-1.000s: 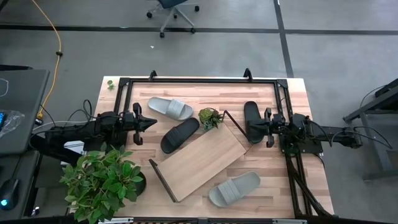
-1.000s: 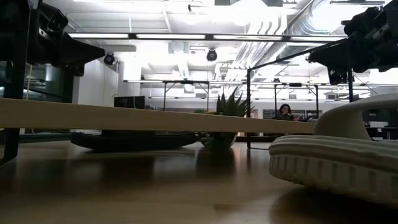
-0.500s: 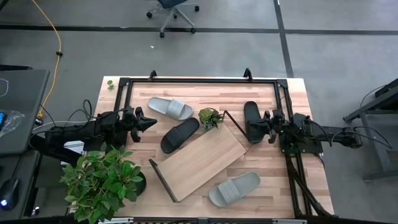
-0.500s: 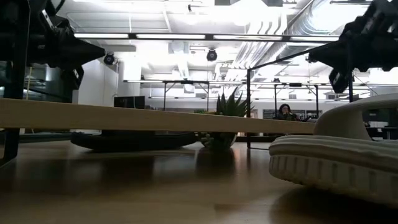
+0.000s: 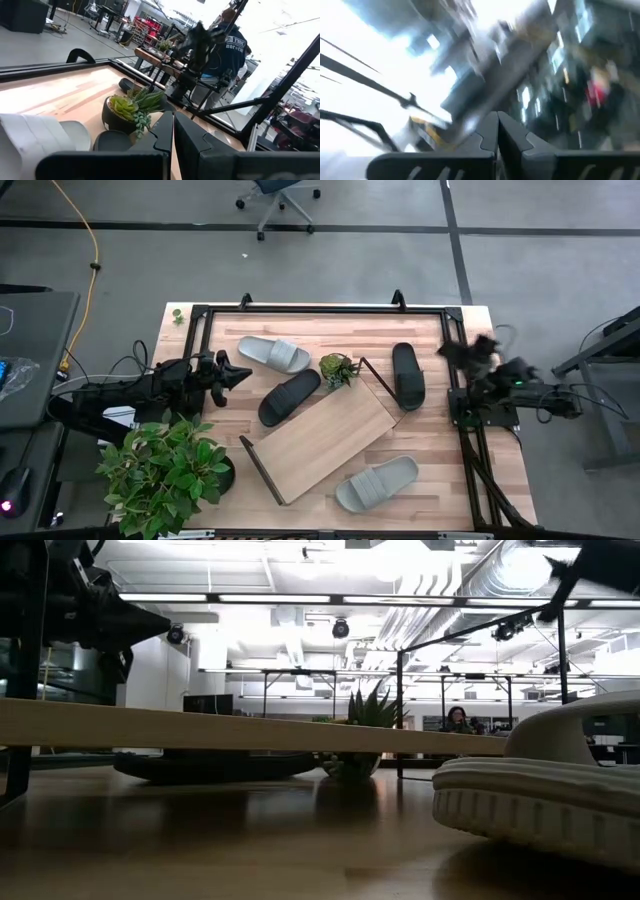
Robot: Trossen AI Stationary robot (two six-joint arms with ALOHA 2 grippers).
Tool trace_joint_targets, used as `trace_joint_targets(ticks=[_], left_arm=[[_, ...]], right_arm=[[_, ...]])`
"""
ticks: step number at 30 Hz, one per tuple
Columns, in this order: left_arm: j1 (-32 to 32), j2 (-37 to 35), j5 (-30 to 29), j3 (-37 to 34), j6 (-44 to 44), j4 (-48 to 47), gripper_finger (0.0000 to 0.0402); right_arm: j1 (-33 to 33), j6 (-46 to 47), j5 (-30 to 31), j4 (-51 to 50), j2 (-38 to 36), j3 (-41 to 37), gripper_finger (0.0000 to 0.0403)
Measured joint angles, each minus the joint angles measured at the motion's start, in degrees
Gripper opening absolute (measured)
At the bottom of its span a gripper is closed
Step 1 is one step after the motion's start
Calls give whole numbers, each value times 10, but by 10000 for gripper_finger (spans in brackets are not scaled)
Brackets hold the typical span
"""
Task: Pick and place slides into the shelf
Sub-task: Put the right black slipper on the shelf
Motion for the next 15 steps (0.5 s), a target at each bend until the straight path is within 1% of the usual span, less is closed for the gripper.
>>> trace_joint_targets(ticks=[1, 3, 7, 10, 15], left_arm=[[0, 0, -3, 0, 1, 0, 5], [0, 0, -12, 0, 7, 3, 5], [0, 0, -22, 0, 17, 4, 5], [0, 0, -22, 0, 17, 4, 5], [0, 0, -22, 0, 32, 4, 5]], right_arm=[[0, -36, 6, -4, 0, 23, 0], [0, -91, 11, -70, 2, 80, 0], [0, -135, 53, -294, 36, 214, 0], [0, -177, 75, -420, 86, 303, 1], [0, -244, 126, -516, 174, 432, 22]])
